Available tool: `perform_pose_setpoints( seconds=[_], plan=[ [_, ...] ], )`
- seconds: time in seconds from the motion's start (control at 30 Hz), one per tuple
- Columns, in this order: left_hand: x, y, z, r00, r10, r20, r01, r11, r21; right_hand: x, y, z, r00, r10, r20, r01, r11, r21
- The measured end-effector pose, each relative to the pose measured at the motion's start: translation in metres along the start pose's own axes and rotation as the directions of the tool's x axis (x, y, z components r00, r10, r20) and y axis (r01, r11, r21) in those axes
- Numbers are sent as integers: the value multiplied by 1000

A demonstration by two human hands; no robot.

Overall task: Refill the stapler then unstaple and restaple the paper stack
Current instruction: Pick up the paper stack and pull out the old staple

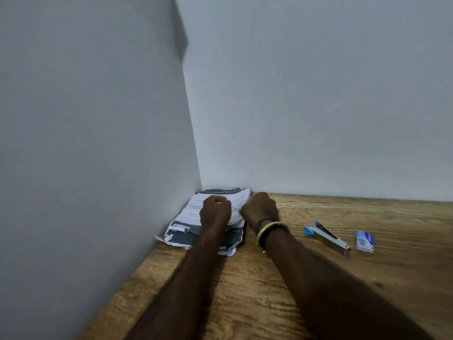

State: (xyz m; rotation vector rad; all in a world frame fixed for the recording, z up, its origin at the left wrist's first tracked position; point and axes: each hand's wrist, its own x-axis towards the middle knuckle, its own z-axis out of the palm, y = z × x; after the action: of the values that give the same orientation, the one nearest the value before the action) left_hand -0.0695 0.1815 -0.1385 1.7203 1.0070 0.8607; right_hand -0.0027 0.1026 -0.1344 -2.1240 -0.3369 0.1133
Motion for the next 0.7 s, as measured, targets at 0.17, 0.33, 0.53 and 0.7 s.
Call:
perform_pose_setpoints(
  seconds=[0.17,0.33,0.53,0.7],
  plan=[
    [-1,4,-4,995,58,-84,-61,998,-32,-4,-1,6,996,-69,-64,75,993,90],
    [-5,11,-11,973,115,-202,-137,986,-97,-7,-9,9,993,-72,-97,101,934,342],
    [-16,24,-15,935,244,-258,-293,940,-176,-7,-13,-2,989,-62,-133,122,845,520],
    [-25,33,-15,922,291,-256,-342,921,-185,-3,2,-26,985,-64,-158,142,819,555]
  ],
)
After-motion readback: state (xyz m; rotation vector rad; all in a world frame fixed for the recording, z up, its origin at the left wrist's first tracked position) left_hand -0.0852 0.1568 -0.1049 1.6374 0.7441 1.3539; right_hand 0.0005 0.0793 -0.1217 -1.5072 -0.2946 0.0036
